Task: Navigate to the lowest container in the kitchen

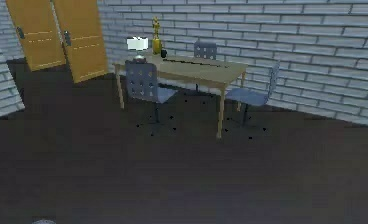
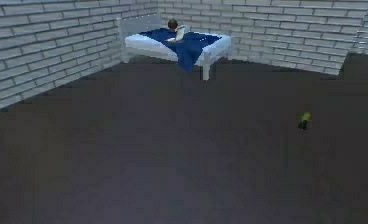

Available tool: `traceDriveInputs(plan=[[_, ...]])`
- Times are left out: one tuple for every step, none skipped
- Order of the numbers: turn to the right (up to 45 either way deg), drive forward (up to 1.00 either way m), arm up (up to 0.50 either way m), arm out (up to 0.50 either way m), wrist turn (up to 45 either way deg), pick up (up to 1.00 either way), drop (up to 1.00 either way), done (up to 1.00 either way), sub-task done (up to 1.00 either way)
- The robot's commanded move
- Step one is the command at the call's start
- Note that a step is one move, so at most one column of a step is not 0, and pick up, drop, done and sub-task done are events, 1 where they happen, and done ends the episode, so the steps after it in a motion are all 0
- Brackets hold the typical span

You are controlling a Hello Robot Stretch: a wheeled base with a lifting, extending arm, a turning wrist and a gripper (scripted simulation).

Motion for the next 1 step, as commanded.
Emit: traceDriveInputs(plan=[[-15.0,0.00,0.00,0.00,0.0,0.00,0.00,0.00,0.00]])
